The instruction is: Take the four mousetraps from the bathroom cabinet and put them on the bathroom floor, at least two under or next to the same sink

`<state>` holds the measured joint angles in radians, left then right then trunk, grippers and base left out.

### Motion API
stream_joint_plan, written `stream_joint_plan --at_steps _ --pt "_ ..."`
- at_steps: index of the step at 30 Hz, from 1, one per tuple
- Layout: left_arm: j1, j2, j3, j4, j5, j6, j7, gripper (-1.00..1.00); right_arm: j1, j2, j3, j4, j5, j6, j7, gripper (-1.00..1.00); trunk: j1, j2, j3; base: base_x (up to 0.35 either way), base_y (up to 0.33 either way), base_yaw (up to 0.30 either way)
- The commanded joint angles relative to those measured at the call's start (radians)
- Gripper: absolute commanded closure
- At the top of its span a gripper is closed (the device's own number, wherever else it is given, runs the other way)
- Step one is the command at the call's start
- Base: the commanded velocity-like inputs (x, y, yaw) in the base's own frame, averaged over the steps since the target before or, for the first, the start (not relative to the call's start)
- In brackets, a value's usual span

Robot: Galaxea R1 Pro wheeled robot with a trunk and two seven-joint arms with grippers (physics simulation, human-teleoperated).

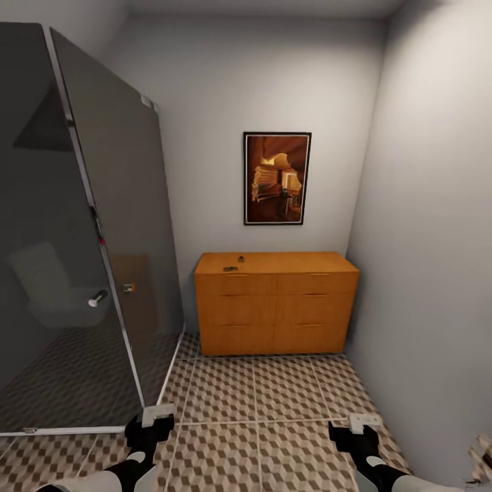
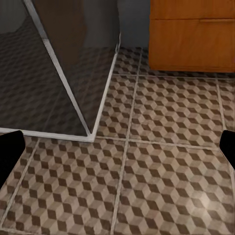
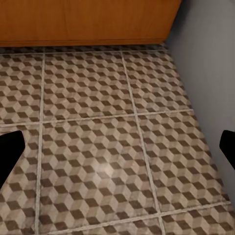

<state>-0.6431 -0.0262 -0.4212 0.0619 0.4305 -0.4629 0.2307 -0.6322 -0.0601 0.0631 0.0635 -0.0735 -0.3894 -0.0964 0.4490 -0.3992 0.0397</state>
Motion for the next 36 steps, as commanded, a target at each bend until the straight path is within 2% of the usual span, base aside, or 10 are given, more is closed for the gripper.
stream_joint_plan --at_steps 1,21,36 --pt "-0.001 -0.001 -0.008 0.004 0.005 -0.005 0.002 -1.0 -0.001 0.0 0.007 0.004 -0.007 -0.006 0.0 -1.0 0.001 -0.001 0.0 0.312 -0.03 0.0" --pt "-0.001 0.0 -0.008 0.004 0.005 -0.009 0.002 -1.0 -0.002 0.0 0.007 0.004 -0.006 -0.005 0.0 -1.0 0.001 -0.001 0.0 0.318 -0.003 0.0" --pt "-0.001 -0.001 -0.008 0.005 0.006 -0.008 0.01 -1.0 -0.001 0.0 0.007 0.004 -0.006 -0.005 0.0 -1.0 0.001 -0.001 0.0 0.068 0.0 0.0"
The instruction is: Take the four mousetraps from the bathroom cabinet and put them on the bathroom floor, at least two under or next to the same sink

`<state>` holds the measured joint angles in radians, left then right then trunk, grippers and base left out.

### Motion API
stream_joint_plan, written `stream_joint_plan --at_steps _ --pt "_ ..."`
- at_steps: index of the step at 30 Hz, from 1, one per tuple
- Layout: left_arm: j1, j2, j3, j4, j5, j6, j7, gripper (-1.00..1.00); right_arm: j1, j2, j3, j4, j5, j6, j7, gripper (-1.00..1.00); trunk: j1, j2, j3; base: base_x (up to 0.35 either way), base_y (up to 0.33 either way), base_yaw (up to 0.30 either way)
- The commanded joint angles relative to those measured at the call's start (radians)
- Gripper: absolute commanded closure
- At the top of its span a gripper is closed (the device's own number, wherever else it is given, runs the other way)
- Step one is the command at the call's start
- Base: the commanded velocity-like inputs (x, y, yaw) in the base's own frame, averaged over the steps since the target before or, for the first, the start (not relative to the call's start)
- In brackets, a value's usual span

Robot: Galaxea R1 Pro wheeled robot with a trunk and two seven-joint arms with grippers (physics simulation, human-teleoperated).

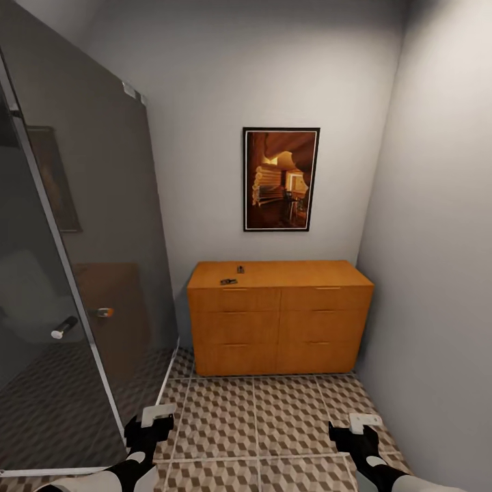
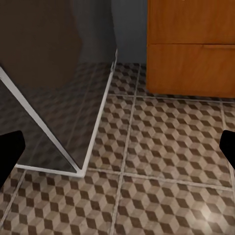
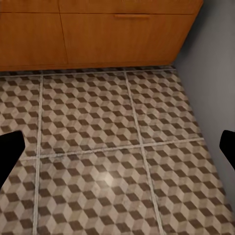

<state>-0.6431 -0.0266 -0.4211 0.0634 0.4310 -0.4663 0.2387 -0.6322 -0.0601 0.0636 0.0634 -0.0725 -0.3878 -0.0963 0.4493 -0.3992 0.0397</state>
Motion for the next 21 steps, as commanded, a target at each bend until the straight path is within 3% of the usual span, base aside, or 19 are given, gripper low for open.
stream_joint_plan --at_steps 1,21 --pt "-0.001 -0.001 -0.008 0.004 0.005 -0.004 0.002 -1.0 -0.001 0.0 0.007 0.004 -0.007 -0.006 0.0 -1.0 0.001 -0.001 0.0 0.196 0.0 0.0" --pt "-0.001 -0.001 -0.008 0.004 0.005 -0.002 -0.001 -1.0 -0.001 0.0 0.007 0.004 -0.007 -0.006 0.0 -1.0 0.001 -0.001 0.0 0.307 0.0 0.0"
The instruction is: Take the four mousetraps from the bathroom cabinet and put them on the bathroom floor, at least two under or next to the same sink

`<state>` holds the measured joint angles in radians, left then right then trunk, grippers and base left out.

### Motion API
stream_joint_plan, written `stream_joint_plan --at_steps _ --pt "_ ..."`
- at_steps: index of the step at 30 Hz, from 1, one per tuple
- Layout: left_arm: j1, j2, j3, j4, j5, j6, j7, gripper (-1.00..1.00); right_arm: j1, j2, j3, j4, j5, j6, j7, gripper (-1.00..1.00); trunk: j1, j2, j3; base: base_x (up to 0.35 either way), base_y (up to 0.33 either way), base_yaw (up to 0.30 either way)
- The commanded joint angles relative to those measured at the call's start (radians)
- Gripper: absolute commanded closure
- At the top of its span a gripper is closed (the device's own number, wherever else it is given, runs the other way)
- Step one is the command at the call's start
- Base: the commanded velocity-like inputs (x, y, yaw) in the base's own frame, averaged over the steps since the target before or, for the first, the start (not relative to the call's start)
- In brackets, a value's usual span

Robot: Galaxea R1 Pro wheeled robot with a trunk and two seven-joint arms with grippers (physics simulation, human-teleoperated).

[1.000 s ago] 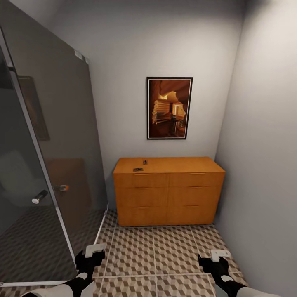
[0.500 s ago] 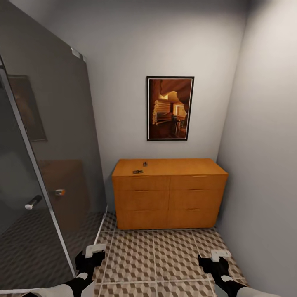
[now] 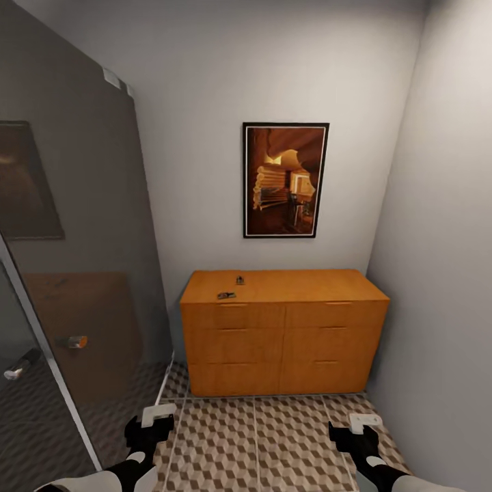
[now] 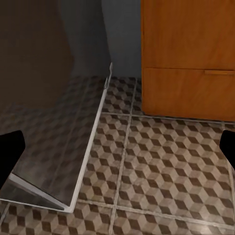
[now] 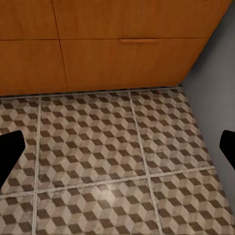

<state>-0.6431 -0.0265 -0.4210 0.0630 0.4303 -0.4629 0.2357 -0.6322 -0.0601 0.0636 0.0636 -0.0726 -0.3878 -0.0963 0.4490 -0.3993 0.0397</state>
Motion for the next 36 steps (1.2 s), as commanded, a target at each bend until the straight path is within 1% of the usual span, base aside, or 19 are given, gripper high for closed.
stream_joint_plan --at_steps 1,18,30,36 --pt "-0.001 -0.001 -0.008 0.004 0.005 -0.005 0.002 -1.0 -0.001 0.0 0.007 0.004 -0.007 -0.006 0.0 -1.0 0.001 -0.001 0.0 0.326 0.0 0.0" --pt "-0.001 0.0 -0.008 0.004 0.005 -0.008 -0.002 -1.0 -0.001 0.0 0.007 0.004 -0.007 -0.006 0.0 -1.0 0.001 -0.001 0.0 0.314 0.0 0.0" --pt "-0.001 0.0 -0.008 0.005 0.007 -0.014 0.003 -1.0 -0.001 0.0 0.007 0.005 -0.007 -0.006 0.0 -1.0 0.001 -0.001 0.0 0.031 0.0 0.0" --pt "-0.001 -0.002 -0.005 0.003 0.01 -0.009 0.016 -1.0 -0.001 0.001 0.007 0.005 -0.007 -0.006 0.0 -1.0 0.001 -0.001 0.0 0.002 0.0 0.0"
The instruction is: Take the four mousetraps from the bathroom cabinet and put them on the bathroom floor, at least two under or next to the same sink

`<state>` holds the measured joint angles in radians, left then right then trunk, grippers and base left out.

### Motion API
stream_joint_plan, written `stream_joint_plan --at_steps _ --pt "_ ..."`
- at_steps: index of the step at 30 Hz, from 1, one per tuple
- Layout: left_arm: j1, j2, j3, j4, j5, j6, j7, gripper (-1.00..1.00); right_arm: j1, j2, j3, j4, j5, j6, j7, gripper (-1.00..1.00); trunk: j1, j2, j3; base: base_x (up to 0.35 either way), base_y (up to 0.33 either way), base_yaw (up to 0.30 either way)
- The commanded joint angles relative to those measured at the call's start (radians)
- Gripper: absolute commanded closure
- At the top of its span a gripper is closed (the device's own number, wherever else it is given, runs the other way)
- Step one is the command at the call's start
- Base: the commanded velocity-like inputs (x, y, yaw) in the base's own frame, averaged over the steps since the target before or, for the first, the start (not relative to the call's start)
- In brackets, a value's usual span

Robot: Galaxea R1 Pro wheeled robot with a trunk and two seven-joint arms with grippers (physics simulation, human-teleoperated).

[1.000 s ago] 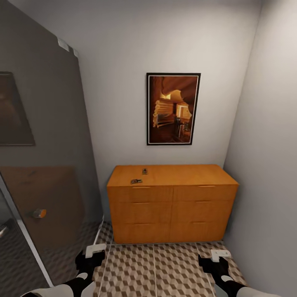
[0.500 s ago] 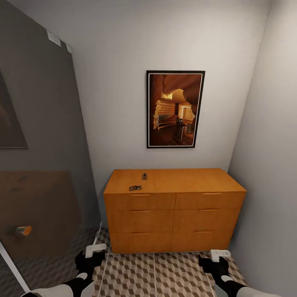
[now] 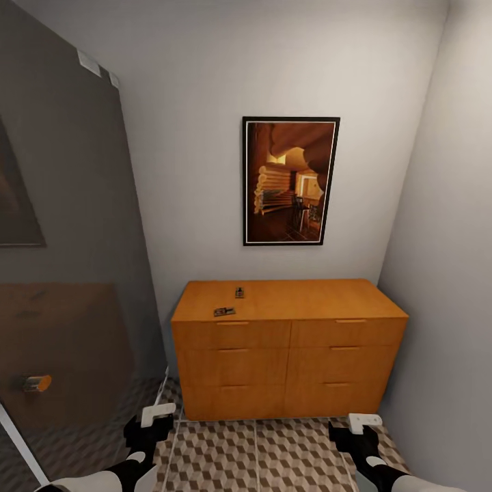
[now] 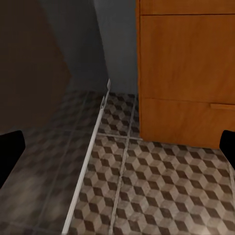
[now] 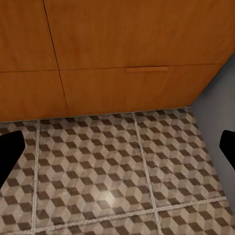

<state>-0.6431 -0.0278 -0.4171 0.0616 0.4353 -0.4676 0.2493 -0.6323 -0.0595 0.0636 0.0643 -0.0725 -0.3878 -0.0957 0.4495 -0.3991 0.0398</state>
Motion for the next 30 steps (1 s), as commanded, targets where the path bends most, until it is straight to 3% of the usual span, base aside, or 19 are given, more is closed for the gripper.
stream_joint_plan --at_steps 1,7,8,11,16,21,26,30 --pt "-0.001 -0.001 -0.008 0.004 0.005 -0.005 0.005 -1.0 -0.001 0.0 0.007 0.004 -0.007 -0.006 0.0 -1.0 0.0 -0.001 0.0 0.0 0.0 0.0" --pt "-0.001 -0.002 -0.009 0.003 0.006 -0.001 0.005 -1.0 -0.001 0.002 0.009 0.003 -0.002 -0.006 0.001 -1.0 0.0 -0.001 0.0 0.0 0.0 0.0" --pt "-0.001 -0.011 -0.013 0.001 0.005 0.0 0.002 -1.0 -0.002 0.002 0.014 -0.004 0.028 -0.005 0.001 -1.0 0.0 -0.001 0.0 0.0 0.0 0.0" --pt "-0.001 -0.021 -0.017 0.0 0.003 0.001 0.004 -1.0 -0.003 0.004 0.021 -0.026 0.061 -0.003 0.001 -1.0 0.0 -0.001 0.0 0.0 0.0 0.0" --pt "-0.002 -0.029 -0.021 -0.003 0.002 0.003 0.003 -1.0 -0.005 0.011 0.025 -0.143 0.095 0.019 -0.002 -1.0 0.0 -0.001 0.0 0.0 0.0 0.0" --pt "-0.004 -0.03 -0.022 -0.036 -0.005 0.015 0.005 -1.0 -0.006 0.02 0.026 -0.254 0.105 0.11 -0.001 -1.0 0.0 -0.001 0.0 0.0 0.0 0.0" --pt "-0.006 -0.02 -0.021 -0.143 -0.033 0.137 0.011 -1.0 -0.006 0.029 0.027 -0.416 0.106 0.243 0.006 -1.0 0.0 -0.001 0.0 0.0 0.0 0.0" --pt "-0.007 -0.01 -0.018 -0.274 -0.046 0.285 0.015 -1.0 -0.006 0.036 0.028 -0.507 0.105 0.33 0.009 -1.0 0.0 -0.001 0.0 0.0 0.0 0.0"
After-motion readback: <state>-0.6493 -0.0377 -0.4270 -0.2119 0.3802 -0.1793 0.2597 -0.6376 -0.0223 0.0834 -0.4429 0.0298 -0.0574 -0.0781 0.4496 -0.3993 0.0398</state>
